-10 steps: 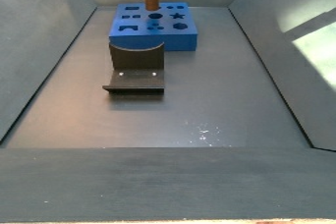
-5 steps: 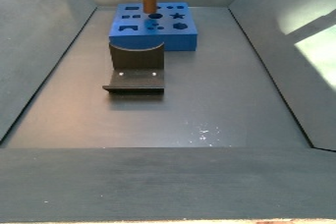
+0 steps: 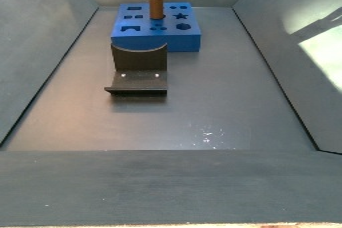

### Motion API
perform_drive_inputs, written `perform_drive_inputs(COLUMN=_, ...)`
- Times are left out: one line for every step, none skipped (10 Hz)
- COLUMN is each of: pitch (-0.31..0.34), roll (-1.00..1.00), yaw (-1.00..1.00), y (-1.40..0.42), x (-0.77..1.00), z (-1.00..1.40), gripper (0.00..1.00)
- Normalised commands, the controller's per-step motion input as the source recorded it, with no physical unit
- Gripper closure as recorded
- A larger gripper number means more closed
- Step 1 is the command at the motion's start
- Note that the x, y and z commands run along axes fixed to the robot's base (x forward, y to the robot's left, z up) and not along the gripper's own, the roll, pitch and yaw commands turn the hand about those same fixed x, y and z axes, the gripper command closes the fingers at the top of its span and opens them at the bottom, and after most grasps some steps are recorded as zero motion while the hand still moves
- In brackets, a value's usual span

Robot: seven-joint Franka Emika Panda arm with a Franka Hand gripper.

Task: Pick up the round object. Move to above the board. Insert the round object.
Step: Insert the round object.

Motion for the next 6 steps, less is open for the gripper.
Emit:
perform_drive_inputs(pitch=-0.037, roll=-0.2, yaw=0.0, y=-0.07, x=-0.23, z=-0.19, gripper=1.0)
perform_drive_inputs(pitch=-0.02, roll=-0.25, yaw=0.0, y=-0.1, x=-0.16, z=-0.16, gripper=1.0)
perform_drive_inputs(pitch=0.0, roll=-0.28, yaw=0.0, y=-0.14, x=-0.05, z=-0.22, gripper=1.0)
perform_drive_inputs(pitch=0.0, roll=-0.24, yaw=0.0, y=-0.17, x=0.0, z=-0.38, gripper=1.0)
perform_drive_inputs(pitch=-0.003, roll=-0.22, yaw=0.0, y=-0.09, x=0.0, z=-0.58, gripper=1.0)
perform_drive_inputs(pitch=-0.009, roll=-0.13, yaw=0.0, y=-0.05, x=0.0, z=-0.79, gripper=1.0)
